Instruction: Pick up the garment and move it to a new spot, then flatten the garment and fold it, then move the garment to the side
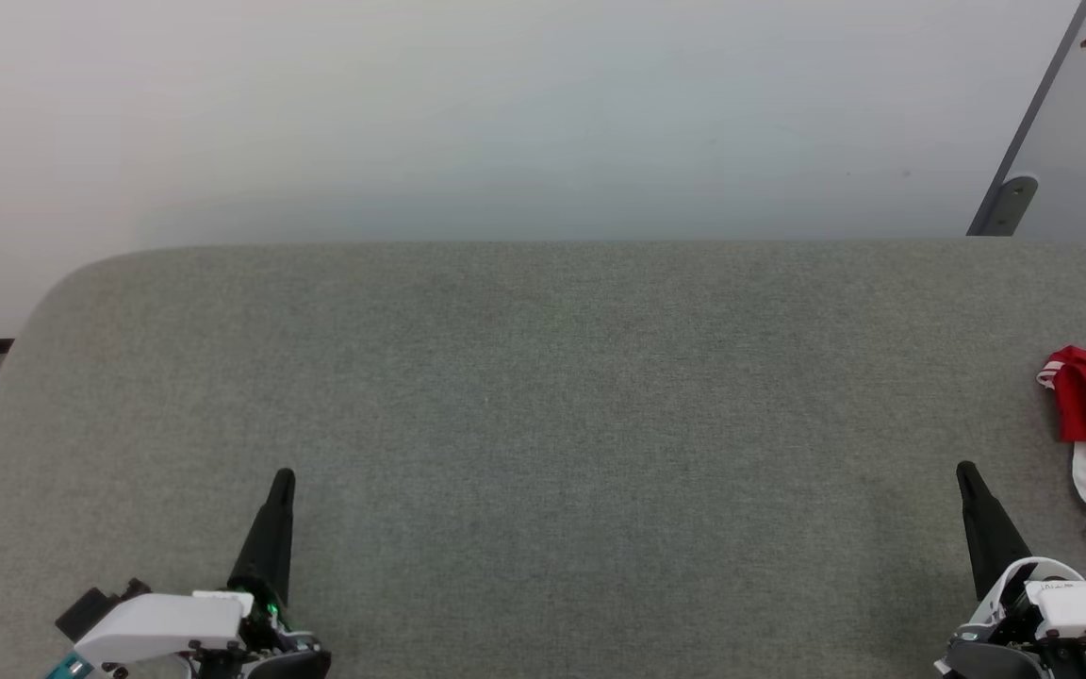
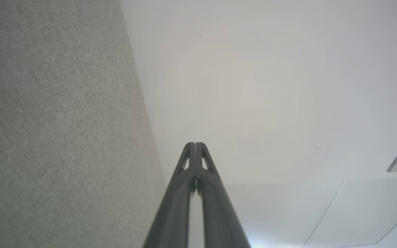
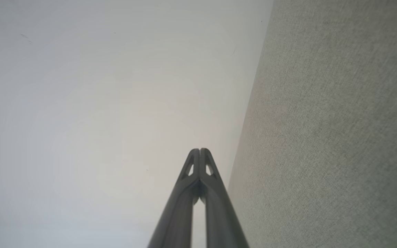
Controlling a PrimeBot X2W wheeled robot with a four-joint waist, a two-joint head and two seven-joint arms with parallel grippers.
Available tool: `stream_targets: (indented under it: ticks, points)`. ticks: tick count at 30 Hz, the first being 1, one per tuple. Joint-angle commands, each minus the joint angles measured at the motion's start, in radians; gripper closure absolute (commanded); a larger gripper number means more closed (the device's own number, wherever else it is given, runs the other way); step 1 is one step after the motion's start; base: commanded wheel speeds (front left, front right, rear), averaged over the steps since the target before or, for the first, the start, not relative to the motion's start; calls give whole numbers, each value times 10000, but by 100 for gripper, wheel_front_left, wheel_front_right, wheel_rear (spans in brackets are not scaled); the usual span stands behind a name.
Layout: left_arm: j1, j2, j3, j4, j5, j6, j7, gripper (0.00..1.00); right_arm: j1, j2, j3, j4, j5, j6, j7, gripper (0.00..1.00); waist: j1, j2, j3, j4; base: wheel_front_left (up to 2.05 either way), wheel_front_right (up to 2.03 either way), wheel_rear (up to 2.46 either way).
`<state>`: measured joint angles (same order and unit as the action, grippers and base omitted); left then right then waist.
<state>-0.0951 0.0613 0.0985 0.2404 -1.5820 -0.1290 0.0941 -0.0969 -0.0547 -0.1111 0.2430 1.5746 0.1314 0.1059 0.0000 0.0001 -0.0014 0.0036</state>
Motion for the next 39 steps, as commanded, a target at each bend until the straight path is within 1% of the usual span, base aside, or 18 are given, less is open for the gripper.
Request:
stream_targets:
  ticks: [1,5,39]
  points:
    - [-126,-13,28,27,-221,-30,58,100,-160,42,-25,11,218,-13,61,100,0,-1,13,-11,0,0,0]
    - [-192,-28,42,71,-447,-31,132,100,-203,77,-45,26,415,-14,107,100,0,-1,43,-34,0,0,0]
    - [-194,-64,94,67,-363,-33,185,100,-139,70,-36,23,395,-12,108,100,0,-1,45,-36,0,0,0]
